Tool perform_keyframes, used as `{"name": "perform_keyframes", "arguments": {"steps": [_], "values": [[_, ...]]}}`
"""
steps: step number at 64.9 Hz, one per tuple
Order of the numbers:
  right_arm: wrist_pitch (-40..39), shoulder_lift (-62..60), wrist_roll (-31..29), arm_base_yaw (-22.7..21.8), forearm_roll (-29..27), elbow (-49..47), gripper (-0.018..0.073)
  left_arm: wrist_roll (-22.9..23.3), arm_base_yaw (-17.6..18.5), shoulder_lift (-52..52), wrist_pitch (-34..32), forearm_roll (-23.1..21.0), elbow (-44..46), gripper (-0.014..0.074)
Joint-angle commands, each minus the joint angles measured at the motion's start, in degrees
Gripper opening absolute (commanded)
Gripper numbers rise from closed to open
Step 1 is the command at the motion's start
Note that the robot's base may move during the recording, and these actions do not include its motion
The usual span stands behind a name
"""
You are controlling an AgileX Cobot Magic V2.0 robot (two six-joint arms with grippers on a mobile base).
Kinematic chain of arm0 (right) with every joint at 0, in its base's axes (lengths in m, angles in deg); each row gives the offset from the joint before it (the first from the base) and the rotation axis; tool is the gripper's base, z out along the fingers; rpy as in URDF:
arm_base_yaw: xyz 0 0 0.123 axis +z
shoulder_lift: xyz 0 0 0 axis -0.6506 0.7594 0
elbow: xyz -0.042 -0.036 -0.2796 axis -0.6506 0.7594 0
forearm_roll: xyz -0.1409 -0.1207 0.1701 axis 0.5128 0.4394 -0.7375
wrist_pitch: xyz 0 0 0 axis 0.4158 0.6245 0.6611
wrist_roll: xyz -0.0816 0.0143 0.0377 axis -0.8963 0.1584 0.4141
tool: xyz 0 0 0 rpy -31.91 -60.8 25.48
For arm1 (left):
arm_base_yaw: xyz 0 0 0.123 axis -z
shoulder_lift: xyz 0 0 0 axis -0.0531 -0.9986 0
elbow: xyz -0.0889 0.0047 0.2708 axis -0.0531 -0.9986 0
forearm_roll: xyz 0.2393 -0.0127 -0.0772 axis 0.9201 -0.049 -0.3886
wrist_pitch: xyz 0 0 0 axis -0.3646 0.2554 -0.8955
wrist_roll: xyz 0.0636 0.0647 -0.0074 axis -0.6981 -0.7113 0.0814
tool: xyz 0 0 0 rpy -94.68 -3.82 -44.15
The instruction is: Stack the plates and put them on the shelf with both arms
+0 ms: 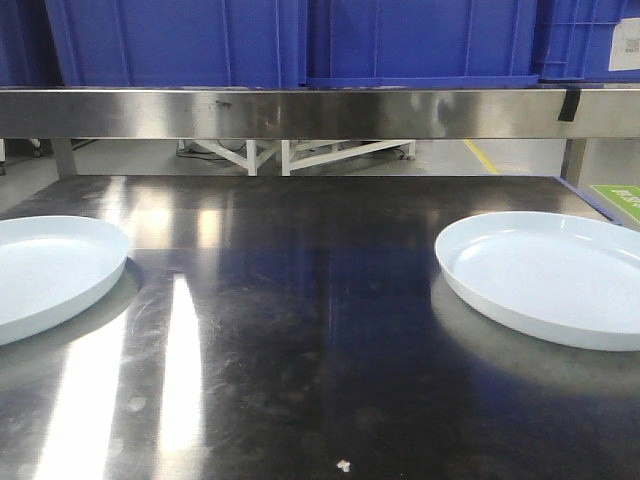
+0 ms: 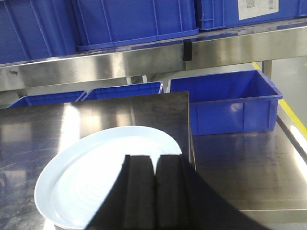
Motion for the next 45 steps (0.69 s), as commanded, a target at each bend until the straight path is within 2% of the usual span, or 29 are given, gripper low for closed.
{"name": "perform_keyframes", "arguments": {"steps": [1,10,15,21,38,45], "values": [[-4.7,-1.1,-0.4,-0.3,0.0,0.0,0.0018,0.3,0.4,1.0,-4.9,-0.3,-0.1,0.0085],[-4.7,-1.1,-0.4,-0.3,0.0,0.0,0.0018,0.3,0.4,0.5,-4.3,0.1,1.3,0.0085],[-4.7,-1.1,-0.4,-0.3,0.0,0.0,0.0018,0.3,0.4,-2.5,0.3,0.0,6.2,0.0085],[-4.7,-1.1,-0.4,-0.3,0.0,0.0,0.0018,0.3,0.4,-10.0,8.2,0.1,16.4,0.0085],[-4.7,-1.1,-0.4,-0.3,0.0,0.0,0.0018,0.3,0.4,-38.9,34.1,5.7,51.4,0.0085],[-4.7,-1.1,-0.4,-0.3,0.0,0.0,0.0018,0.0,0.4,-47.1,42.2,6.2,58.6,0.0085]]}}
